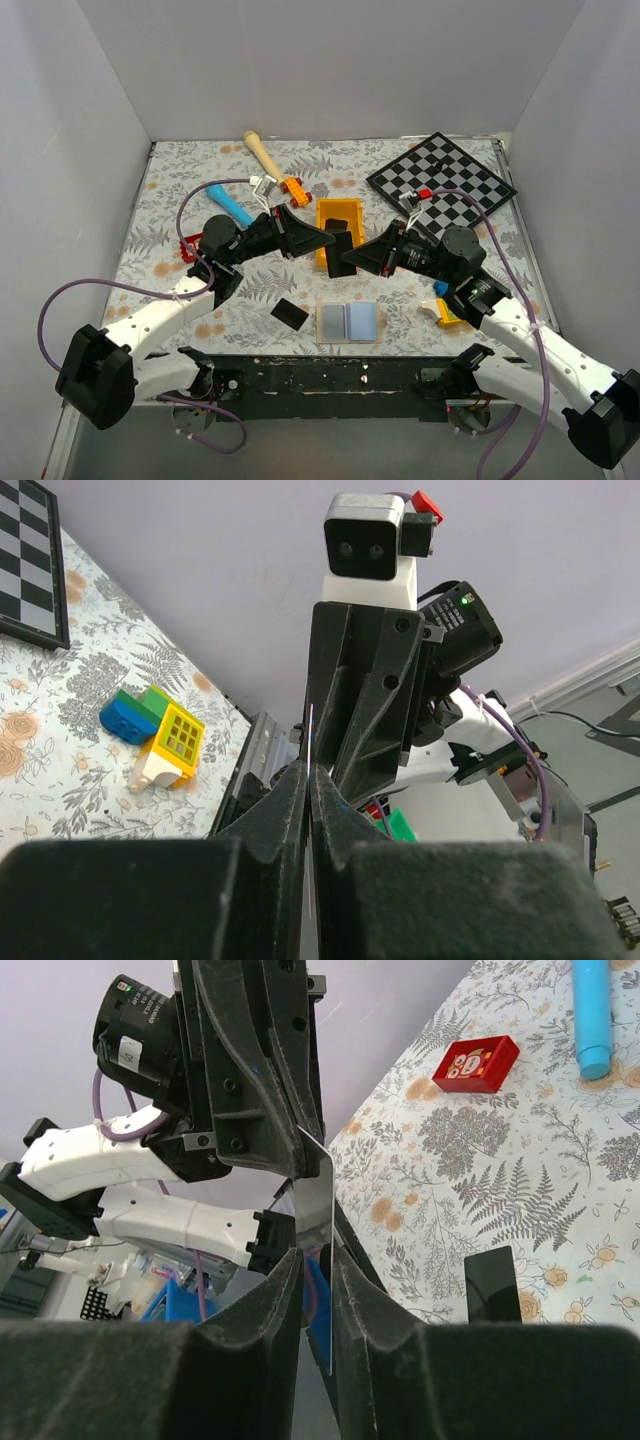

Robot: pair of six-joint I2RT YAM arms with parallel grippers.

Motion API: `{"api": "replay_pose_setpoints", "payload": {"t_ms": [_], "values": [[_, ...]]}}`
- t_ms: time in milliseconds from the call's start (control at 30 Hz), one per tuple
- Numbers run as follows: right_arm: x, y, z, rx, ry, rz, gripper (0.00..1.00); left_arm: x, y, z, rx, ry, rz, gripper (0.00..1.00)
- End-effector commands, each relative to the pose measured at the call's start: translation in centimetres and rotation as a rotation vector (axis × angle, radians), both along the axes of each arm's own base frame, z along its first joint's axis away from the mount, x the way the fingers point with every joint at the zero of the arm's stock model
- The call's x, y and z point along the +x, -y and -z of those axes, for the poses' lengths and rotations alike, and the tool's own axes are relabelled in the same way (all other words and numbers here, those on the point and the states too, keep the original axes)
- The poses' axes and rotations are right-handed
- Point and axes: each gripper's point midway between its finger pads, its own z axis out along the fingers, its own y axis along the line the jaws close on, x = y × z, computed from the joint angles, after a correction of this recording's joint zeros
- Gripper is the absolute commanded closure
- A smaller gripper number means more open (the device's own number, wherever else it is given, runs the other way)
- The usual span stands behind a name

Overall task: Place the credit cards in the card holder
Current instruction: Insert the credit card into the card holder.

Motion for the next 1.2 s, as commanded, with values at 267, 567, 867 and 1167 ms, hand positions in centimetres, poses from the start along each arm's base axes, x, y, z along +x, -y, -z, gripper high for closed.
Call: {"api": "replay_pose_setpoints", "payload": {"t_ms": [267,567,867,1167], "values": [[-0.7,0.5,-2.9,0.046,0.085,-0.024,0.99,-0.8,0.6,-0.9,0.007,0.046,0.042,1.0],[1.3,4.7,3.2,-0.208,-0.045,0.25,0.99,2.4,-1.1,1.2,0.148,-0.006,-0.123,0.42],[-0.8,8.3,14.8,-0.391,-0.247,0.327,0.99,2.0,-3.5,11.0,0.482,-0.131,-0.23,0.43],[-1.8,8.2,18.4,-0.259,-0.389,0.351,0.99,-2.6,-3.8,19.0,0.59,-0.268,-0.218,0.53]]}}
